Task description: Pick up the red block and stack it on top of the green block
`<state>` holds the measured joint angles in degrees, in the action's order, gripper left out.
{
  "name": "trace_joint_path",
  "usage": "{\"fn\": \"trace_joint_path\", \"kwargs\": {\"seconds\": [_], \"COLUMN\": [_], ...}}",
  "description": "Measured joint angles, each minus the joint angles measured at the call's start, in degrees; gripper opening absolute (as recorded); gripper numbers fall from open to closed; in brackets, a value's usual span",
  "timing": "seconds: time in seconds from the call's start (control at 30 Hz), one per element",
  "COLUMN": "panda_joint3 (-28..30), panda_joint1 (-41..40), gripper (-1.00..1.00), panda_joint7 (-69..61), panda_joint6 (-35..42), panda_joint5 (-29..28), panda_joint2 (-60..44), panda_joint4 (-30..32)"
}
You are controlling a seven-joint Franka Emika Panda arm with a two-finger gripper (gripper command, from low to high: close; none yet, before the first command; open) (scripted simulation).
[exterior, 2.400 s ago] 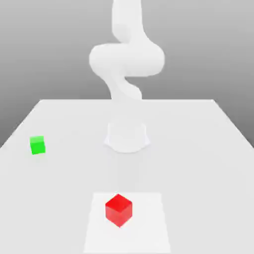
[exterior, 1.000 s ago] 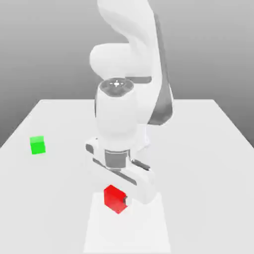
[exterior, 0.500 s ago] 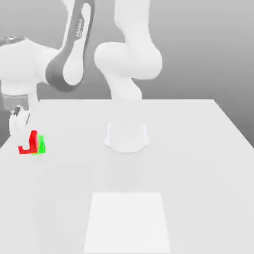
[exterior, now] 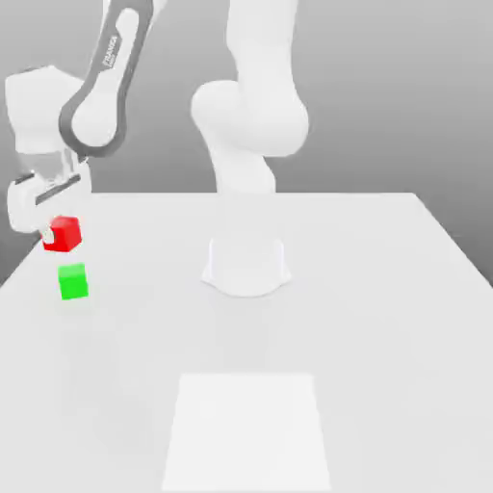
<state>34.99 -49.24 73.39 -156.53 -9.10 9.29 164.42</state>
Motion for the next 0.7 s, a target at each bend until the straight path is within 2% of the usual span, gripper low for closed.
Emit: {"fn": "trace_joint_path", "kwargs": {"seconds": [0.17, 0.33, 0.37, 0.57, 0.7], "panda_joint3": [1.2, -0.5, -1.3, -1.6, -0.6], "panda_joint1": [2.6, 3.5, 3.0, 2.9, 2.1], "gripper": [-1.00, -1.00, 1.00, 1.00, 1.00], "panda_joint7": [-4.3, -11.2, -12.5, -13.3, -9.0], "panda_joint6": [-4.6, -9.8, -10.7, -11.2, -8.3], "panda_joint5": [6.1, 16.0, 18.0, 19.0, 12.9], "panda_joint2": [-5.0, -11.2, -12.3, -12.8, -9.3], "panda_joint4": [0.0, 0.4, 0.4, 0.5, 0.3]}}
